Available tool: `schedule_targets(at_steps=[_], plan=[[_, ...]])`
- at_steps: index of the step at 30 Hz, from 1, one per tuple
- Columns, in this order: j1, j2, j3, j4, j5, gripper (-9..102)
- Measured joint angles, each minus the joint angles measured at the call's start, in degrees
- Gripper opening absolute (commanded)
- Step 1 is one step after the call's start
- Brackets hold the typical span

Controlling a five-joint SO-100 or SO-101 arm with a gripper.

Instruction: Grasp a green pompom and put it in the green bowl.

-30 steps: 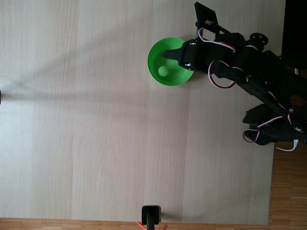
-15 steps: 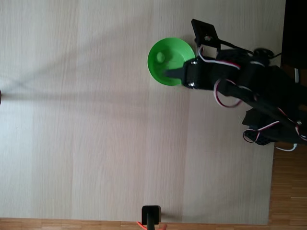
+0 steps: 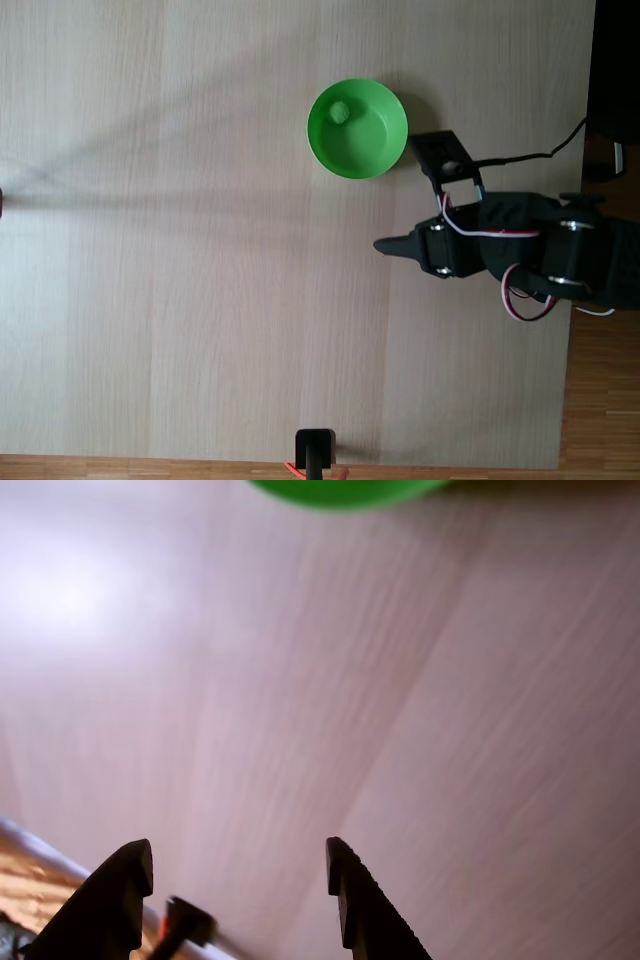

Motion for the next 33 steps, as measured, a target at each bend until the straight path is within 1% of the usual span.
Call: schedule_targets(at_steps=[5,11,21,29,33], plan=[[-1.2,9.9,12.0,-4.0,0.0,21],[-1.6,23.1,21.3,-4.7,0.0,19],[-1.8,40.4,28.6,-4.7,0.0,0],[-1.8,50.6,35.0,-4.7,0.4,0],[-1.8,57.7,38.9,-4.7,4.2,0]])
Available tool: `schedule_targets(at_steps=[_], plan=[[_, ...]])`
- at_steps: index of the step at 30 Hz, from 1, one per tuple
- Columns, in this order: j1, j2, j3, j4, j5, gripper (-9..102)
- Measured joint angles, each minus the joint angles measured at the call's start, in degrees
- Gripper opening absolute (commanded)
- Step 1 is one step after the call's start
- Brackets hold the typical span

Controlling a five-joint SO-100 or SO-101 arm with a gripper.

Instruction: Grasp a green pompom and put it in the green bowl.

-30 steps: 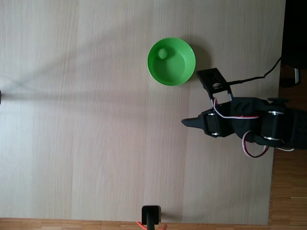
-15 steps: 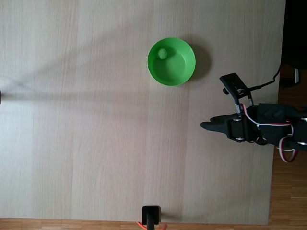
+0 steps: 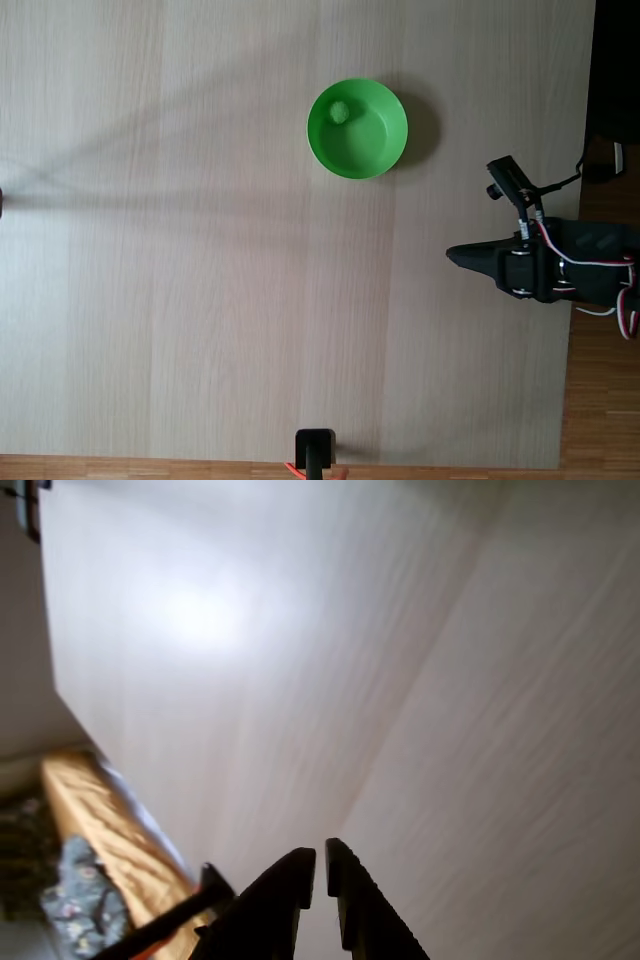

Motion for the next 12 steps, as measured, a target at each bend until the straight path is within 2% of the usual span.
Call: schedule_targets(at_steps=[5,12], plan=[[-0.4,3.5,3.2,-0.2,5.6,0],[-0.4,4.9,8.2,-0.6,7.1,0]])
